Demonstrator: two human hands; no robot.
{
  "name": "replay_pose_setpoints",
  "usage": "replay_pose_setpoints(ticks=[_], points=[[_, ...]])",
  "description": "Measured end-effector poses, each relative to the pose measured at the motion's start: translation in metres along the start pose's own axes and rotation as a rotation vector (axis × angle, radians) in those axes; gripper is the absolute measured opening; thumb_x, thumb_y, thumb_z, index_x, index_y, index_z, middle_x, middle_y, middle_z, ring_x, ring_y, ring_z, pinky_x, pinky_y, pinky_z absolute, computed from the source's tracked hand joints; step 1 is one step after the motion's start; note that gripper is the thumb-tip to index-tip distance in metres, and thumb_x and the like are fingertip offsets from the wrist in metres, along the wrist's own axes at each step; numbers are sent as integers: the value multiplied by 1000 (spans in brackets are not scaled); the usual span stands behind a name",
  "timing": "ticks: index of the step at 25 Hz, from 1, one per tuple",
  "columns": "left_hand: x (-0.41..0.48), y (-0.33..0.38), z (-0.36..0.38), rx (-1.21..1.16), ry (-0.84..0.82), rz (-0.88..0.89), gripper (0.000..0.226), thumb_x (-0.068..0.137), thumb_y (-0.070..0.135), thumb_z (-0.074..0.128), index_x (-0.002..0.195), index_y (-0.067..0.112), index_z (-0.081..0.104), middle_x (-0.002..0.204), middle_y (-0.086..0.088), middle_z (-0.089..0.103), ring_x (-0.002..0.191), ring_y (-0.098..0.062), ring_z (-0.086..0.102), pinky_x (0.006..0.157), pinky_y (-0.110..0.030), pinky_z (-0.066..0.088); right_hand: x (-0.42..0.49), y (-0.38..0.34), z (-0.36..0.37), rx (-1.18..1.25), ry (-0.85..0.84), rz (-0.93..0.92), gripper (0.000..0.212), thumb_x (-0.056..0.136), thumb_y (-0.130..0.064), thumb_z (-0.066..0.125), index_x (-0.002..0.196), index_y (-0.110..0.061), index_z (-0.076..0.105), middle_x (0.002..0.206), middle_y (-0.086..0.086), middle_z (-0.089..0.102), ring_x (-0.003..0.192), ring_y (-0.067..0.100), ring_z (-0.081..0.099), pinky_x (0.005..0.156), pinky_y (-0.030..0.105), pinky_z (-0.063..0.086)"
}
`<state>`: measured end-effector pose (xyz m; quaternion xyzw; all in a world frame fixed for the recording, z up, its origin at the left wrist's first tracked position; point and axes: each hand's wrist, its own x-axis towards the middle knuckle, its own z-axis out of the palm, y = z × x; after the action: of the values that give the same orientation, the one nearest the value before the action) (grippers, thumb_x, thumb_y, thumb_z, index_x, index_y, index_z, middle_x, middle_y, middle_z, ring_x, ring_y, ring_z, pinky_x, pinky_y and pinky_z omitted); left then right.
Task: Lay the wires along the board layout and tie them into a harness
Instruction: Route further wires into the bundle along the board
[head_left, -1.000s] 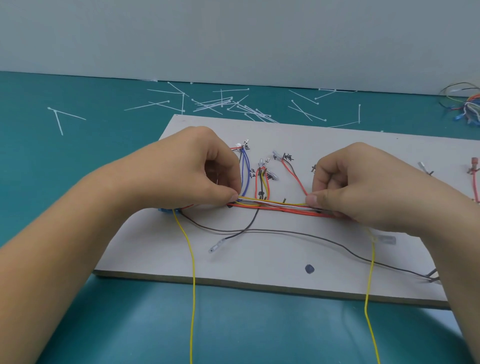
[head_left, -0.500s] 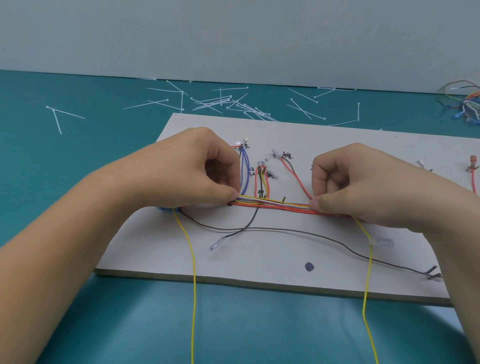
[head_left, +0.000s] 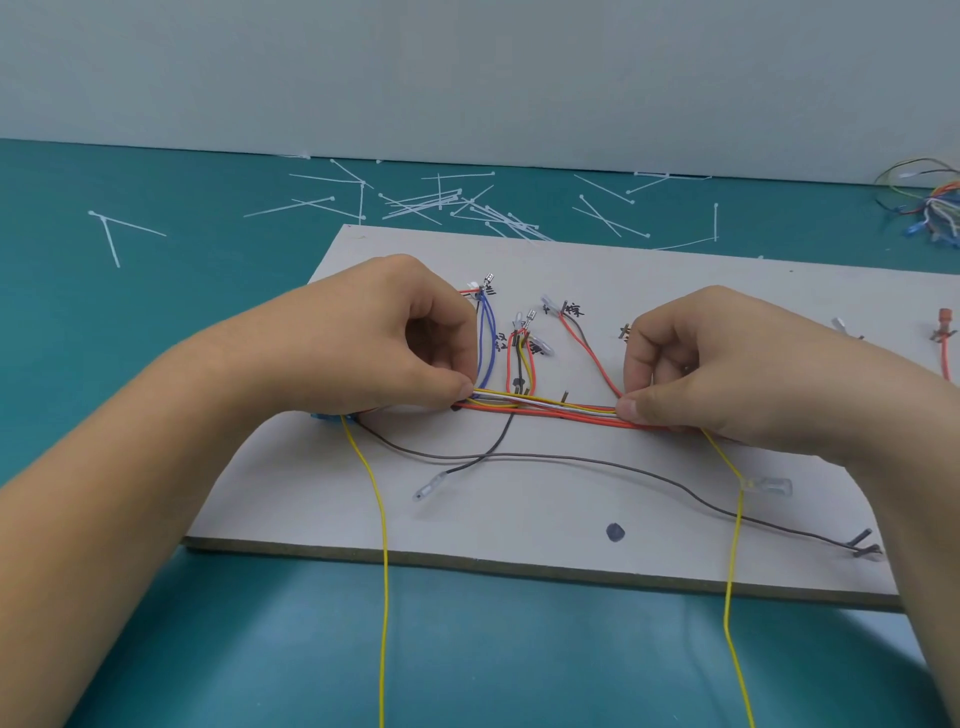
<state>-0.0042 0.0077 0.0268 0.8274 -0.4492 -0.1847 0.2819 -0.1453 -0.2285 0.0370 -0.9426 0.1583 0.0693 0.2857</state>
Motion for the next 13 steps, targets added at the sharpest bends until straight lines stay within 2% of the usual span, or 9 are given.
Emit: replay_pose_setpoints(ticks=[4, 9, 13], points=[[1, -2, -1, -16, -3, -13, 8, 84, 22, 77, 77, 25, 77, 60, -1, 66, 49, -12, 53, 49, -28, 46, 0, -1, 1, -5, -5, 20, 16, 82, -25, 82, 73, -19, 70, 54, -1, 65, 44, 6, 50, 55, 26, 40], [1, -3, -1, -29, -4, -9, 8, 84, 22, 77, 77, 25, 78, 58, 1, 65, 49, -9, 51, 48, -21, 43, -1, -1, 1, 11, -12, 10, 13, 82, -26, 81, 75, -29, 70, 54, -1, 64, 44, 6, 50, 56, 26, 40], [1, -4, -1, -36, 0, -14, 8, 83, 24, 79, 76, 27, 79, 63, -1, 70, 53, -14, 54, 53, -25, 44, -1, -2, 1, 7, 3, 22, 13, 81, -27, 82, 75, -31, 70, 56, -2, 68, 44, 5, 52, 55, 26, 42]])
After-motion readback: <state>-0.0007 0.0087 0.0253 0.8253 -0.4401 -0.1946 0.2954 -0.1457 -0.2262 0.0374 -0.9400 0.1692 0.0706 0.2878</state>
